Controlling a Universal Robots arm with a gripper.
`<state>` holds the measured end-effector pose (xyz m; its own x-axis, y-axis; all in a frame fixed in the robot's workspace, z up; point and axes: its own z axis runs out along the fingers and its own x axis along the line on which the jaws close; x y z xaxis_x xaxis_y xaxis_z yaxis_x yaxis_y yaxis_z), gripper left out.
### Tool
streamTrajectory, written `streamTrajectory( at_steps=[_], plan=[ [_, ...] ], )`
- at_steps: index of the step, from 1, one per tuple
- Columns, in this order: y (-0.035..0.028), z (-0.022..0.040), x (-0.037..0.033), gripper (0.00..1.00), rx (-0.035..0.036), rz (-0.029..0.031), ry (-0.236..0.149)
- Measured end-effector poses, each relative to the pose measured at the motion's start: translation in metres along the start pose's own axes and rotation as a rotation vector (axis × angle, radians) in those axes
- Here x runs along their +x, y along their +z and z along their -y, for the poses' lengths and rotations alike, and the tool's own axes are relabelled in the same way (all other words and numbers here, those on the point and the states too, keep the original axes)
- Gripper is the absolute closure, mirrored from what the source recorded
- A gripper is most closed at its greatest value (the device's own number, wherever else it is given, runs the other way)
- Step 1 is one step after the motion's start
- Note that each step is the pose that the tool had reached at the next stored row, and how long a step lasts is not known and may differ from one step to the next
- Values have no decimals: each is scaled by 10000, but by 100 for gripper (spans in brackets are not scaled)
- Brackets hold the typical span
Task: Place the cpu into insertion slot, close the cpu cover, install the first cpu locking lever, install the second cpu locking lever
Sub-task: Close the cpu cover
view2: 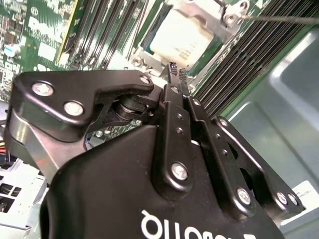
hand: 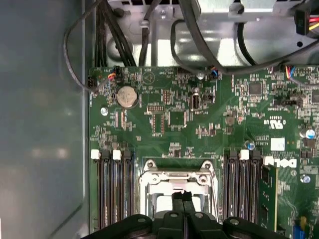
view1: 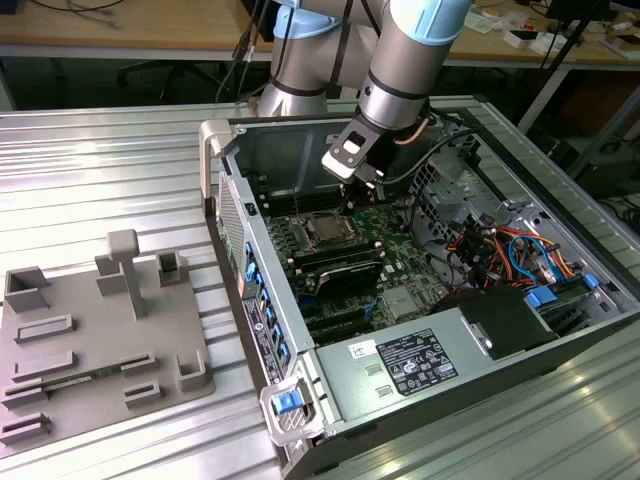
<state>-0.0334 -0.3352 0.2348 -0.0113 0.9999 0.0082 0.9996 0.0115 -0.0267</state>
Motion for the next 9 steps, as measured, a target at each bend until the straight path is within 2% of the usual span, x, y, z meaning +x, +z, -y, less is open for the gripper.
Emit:
streamTrajectory(
  at_steps=[4,7,9],
  plan=[
    [2,85,1,89,0,0,0],
    [5,182,2,89,0,0,1],
    [6,211,2,89,0,1,0]
  ],
)
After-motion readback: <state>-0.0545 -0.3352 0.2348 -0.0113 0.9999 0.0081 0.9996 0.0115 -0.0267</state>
